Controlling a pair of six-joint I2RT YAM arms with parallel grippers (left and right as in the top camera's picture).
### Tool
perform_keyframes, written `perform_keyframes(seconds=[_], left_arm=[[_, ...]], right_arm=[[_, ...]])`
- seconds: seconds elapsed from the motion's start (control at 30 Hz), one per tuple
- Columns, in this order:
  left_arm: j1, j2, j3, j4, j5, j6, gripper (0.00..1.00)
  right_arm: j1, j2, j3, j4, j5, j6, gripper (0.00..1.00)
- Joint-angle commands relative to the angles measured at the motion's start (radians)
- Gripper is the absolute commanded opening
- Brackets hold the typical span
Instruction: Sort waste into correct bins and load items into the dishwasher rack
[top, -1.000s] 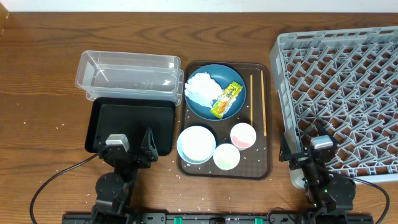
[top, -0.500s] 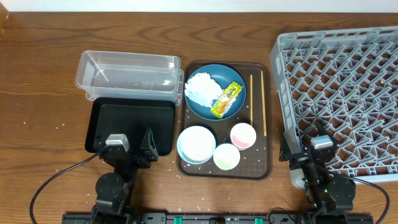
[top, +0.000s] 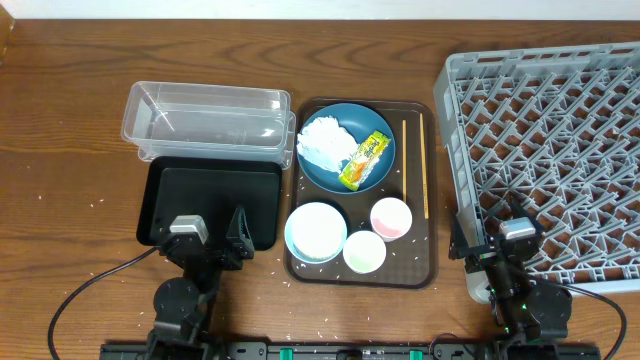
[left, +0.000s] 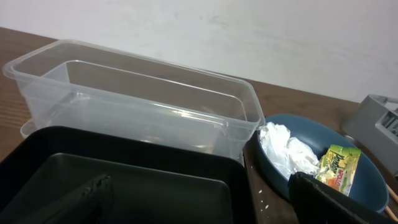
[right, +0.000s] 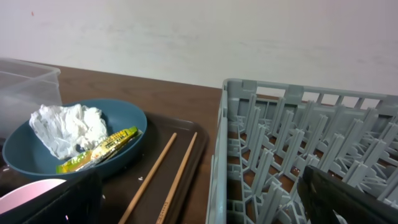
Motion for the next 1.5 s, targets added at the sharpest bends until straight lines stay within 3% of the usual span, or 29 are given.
perform_keyframes(seconds=[0.0,0.23,0.37,0.53,0.8,0.93,1.03,1.2,1.33,1.47], left_arm=[[0.004,-0.007,-0.025,-0.018,0.013,-0.010,0.92],[0.004,-0.006,-0.024,0.016,0.251,-0.011,0.92],[0.004,-0.003,0.037,0.051,0.336,-0.029,0.91],[0.004,0.113,0.245,-0.063,0.336,-0.035,0.91],[0.003,0.619,0.762,-0.483,0.372,-0.035,0.92],[0.003,0.855,1.039,-0.686,0.471,-0.035,0.92],[0.003,0.955,1.123,-0.746,0.557,-0.036,0.92],[0.003,1.036,1.126,-0.754,0.747,-0.035,0.92],[-0.057,1.086,1.126,-0.793,0.726,0.018,0.90],[-0.219,1.140,1.126,-0.832,0.485,0.021,0.85]], right_arm=[[-0.003,-0.005,-0.003,0.030,-0.004,0.007,0.99],[-0.003,-0.005,-0.003,0.007,-0.308,0.213,0.99],[-0.003,-0.005,0.033,-0.025,-0.338,0.279,0.99],[-0.003,0.046,0.217,-0.204,-0.310,0.277,0.99],[-0.003,0.444,0.649,-0.615,-0.277,0.196,0.99],[-0.003,0.691,0.887,-0.806,-0.272,0.146,0.99],[-0.003,0.832,1.017,-0.896,-0.308,0.146,0.99],[-0.003,0.946,1.064,-0.948,-0.388,0.145,0.99],[-0.003,1.004,1.063,-0.952,-0.365,0.145,0.93],[-0.003,1.041,1.063,-0.953,-0.365,0.174,0.92]])
